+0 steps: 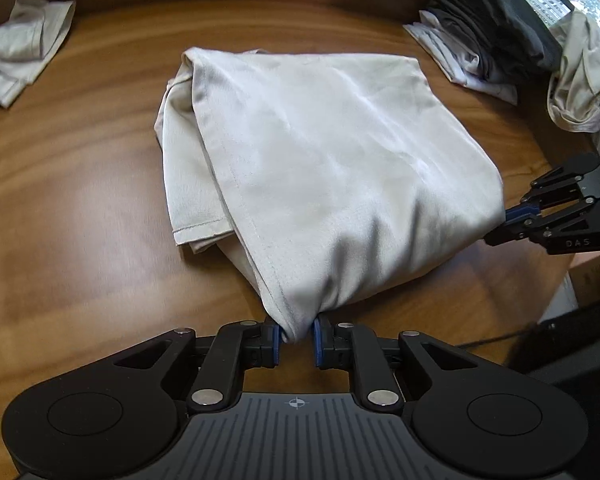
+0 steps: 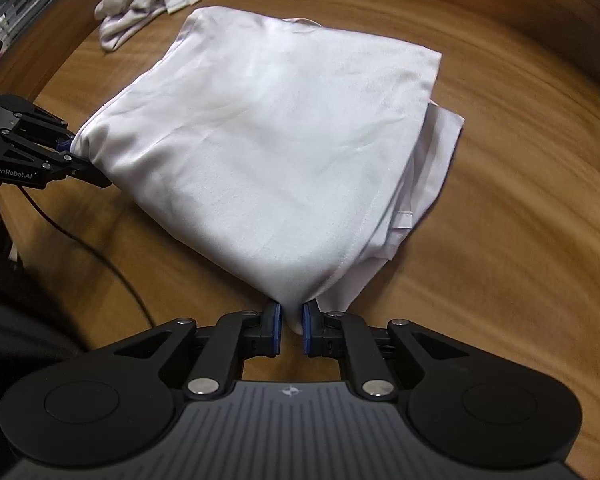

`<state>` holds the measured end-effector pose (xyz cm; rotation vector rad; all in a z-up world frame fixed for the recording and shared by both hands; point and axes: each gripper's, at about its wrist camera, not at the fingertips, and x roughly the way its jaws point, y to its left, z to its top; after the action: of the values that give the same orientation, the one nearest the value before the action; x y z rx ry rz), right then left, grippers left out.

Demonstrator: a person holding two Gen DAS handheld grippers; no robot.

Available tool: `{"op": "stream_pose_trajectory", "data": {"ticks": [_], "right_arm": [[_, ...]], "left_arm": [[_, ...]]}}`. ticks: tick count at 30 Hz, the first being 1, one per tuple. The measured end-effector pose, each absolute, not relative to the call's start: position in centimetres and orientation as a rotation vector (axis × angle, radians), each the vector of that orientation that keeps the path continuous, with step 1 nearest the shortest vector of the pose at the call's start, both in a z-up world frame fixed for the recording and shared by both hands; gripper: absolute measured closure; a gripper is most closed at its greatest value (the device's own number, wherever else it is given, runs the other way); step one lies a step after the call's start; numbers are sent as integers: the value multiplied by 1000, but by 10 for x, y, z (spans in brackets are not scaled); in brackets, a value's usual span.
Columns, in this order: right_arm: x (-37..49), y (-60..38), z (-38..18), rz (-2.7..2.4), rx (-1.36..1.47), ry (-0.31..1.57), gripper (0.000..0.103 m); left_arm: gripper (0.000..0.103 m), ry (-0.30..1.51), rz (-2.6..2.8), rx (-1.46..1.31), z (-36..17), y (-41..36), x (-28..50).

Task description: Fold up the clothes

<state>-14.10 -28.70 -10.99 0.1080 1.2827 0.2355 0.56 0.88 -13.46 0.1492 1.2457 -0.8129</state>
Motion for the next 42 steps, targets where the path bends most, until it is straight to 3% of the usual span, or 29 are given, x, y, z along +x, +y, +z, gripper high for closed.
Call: {"op": "stream_pose_trajectory", "data": {"ticks": [4, 7, 10, 19, 25, 27, 42], "right_arm": [[-145, -279, -89, 245, 65, 1272, 85], [-146, -271, -67, 276, 23, 1246, 82], [-139, -254, -47, 317, -21, 1207, 67], [-94, -168, -42, 508, -164, 1149, 61], [-74, -113, -50, 597, -303, 1109, 52], [-69, -97, -55, 619, -359, 1101, 45], [-59, -59, -122, 636, -656, 1111, 43]], "left_arm": [[80, 1261, -782, 80, -129, 24, -1], [66, 1261, -754, 32, -120, 36, -8], [58, 1275, -706, -18, -114, 48, -14], [49, 1307, -522, -152, -104, 89, -28], [47, 1300, -426, -274, -98, 117, -41], [45, 1296, -407, -325, -98, 125, -45], [31, 1293, -345, -583, -105, 136, -48]]}}
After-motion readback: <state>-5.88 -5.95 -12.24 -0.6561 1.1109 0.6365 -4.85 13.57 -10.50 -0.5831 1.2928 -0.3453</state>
